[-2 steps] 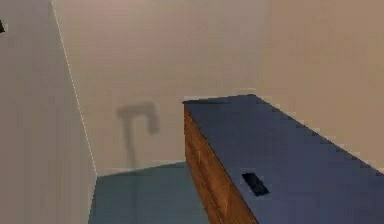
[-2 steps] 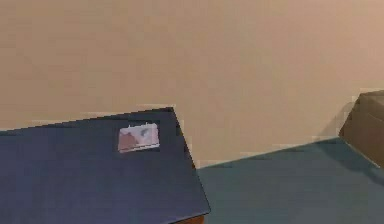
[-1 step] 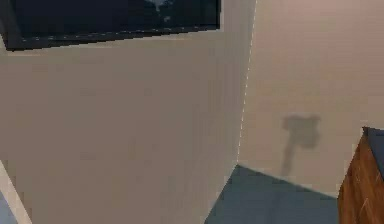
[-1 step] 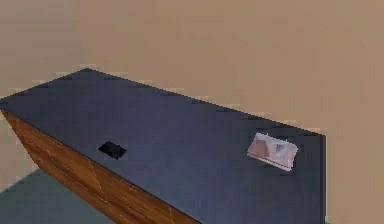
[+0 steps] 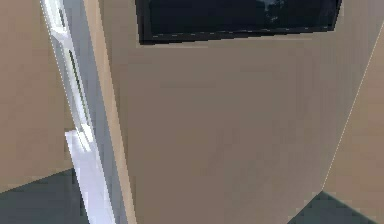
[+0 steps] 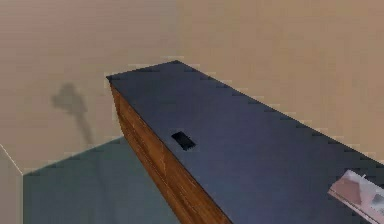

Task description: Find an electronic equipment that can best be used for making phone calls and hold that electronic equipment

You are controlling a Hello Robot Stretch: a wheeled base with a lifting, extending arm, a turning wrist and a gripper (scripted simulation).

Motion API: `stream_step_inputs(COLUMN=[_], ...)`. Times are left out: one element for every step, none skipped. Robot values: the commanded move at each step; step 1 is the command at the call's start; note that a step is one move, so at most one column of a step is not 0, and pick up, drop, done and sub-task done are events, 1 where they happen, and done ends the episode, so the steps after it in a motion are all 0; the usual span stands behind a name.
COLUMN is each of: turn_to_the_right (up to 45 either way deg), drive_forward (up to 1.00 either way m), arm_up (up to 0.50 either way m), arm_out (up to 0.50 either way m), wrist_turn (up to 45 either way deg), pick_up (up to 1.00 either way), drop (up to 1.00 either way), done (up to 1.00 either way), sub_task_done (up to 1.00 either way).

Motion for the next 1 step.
stream_step_inputs(turn_to_the_right=[0.0], drive_forward=[0.00], arm_up=[0.50], arm_out=[0.00], wrist_turn=[0.0], pick_up=[0.00], drop=[0.00], done=[0.00], sub_task_done=[0.00])
